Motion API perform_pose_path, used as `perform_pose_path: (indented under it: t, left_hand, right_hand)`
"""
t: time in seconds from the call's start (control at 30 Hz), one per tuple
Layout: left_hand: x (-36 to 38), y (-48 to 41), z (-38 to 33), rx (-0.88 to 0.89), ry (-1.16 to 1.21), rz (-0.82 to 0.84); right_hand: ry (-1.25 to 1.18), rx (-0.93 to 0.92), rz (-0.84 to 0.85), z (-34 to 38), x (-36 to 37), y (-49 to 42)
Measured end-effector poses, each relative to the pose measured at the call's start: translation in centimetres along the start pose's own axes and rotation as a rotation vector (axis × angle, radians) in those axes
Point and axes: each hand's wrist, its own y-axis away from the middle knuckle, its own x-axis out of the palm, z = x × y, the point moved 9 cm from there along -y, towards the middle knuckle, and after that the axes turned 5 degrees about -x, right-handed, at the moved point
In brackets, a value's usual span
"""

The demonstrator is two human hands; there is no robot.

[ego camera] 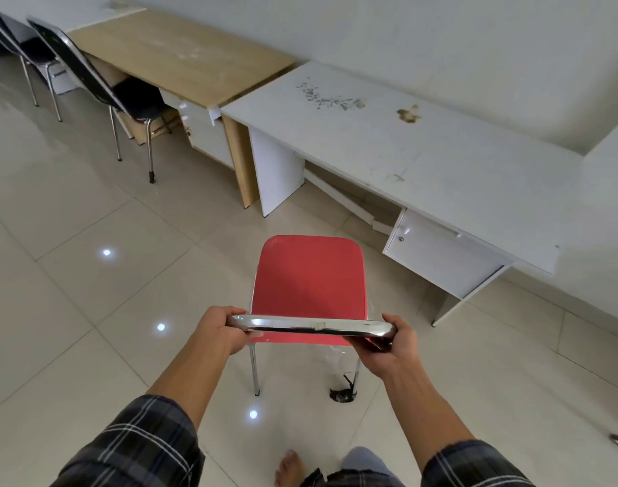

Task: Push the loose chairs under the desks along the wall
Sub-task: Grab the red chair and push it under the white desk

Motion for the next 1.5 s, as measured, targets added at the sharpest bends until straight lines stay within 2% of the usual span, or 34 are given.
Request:
perform_pose_path:
  t: [0.63,0.97,1.23,1.5]
  left_hand:
    - [19.5,-7.1,-18.6,-0.006,-0.033,-0.021]
    - [27.6,-9.7,-26.4,0.025,-0.124,-0.010]
    - [34.0,-13.0,-35.0,-0.004,-0.244,0.009]
    - [39.5,-15.6,-45.8,0.018,-0.379,0.031]
  right_hand:
    - [-0.065,-0.014,-0.022,7.1,21.0,-14.8]
    - [-0.119,-0.041,-0.068,9.5,28.0,-20.4]
    - [-0.248,-0.099,-0.129,9.0,34.6,-24.4]
    - [-0.357,-0.158,-0.182,4.6,42.6,-27.5]
